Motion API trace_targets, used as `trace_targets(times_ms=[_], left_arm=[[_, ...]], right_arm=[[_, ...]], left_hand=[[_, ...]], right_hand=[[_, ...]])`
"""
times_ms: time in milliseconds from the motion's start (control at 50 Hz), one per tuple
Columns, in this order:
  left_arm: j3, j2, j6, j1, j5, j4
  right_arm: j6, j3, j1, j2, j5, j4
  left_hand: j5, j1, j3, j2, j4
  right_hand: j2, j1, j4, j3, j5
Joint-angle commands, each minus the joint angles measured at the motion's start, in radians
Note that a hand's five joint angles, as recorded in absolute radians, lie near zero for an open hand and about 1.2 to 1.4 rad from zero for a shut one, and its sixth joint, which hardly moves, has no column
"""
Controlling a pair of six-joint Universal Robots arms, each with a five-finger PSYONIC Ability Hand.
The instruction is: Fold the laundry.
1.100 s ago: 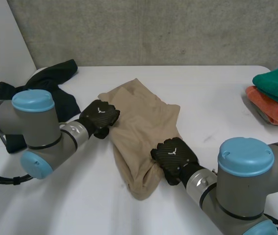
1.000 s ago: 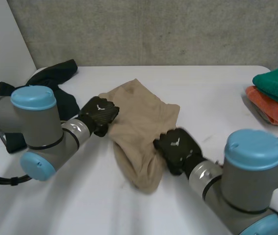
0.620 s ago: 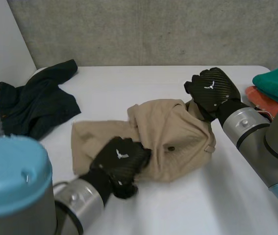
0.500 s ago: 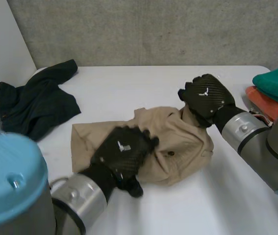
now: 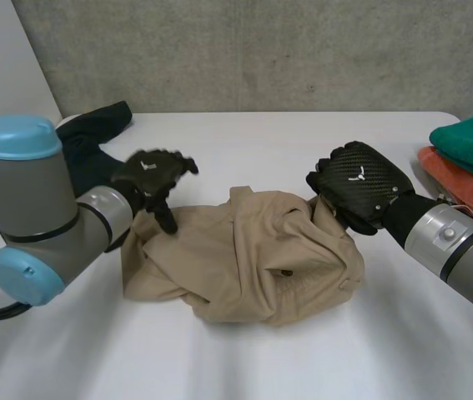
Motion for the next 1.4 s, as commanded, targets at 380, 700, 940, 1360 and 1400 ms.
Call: trace_targets(times_ms=[380, 700, 940, 1360, 1400], left_arm=[[0.184, -0.239, 0.105, -0.032, 0.004, -0.097], [0.468, -0.083, 0.204, -0.023, -0.243, 0.532], [0.073, 0.126, 0.199, -0.049, -0.232, 0.693], [-0.417, 0.129, 0.205, -0.165, -0.24, 0.368], [-0.417, 0.179, 0.199, -0.164, -0.241, 0.271]], right_arm=[[-0.002, -0.191, 0.017, 0.181, 0.184, 0.24], [0.107, -0.599, 0.045, 0.279, 0.426, -0.415], [0.284, -0.562, 0.039, 0.231, 0.33, -0.302], [0.124, -0.248, 0.034, 0.359, 0.224, 0.025], [0.101, -0.232, 0.034, 0.354, 0.225, 0.036]], left_hand=[[1.087, 1.067, 1.072, 1.076, 1.077], [1.087, 1.067, 1.072, 1.076, 1.077], [1.087, 1.067, 1.072, 1.076, 1.077], [0.289, 0.269, 0.275, 0.279, 0.279], [0.184, 0.163, 0.169, 0.173, 0.174]], right_hand=[[0.236, 0.539, 0.208, 0.213, 0.246], [0.236, 0.539, 0.208, 0.213, 0.246], [0.236, 0.539, 0.208, 0.213, 0.246], [-0.331, -0.028, -0.359, -0.355, -0.322], [-0.554, -0.251, -0.582, -0.578, -0.545]])
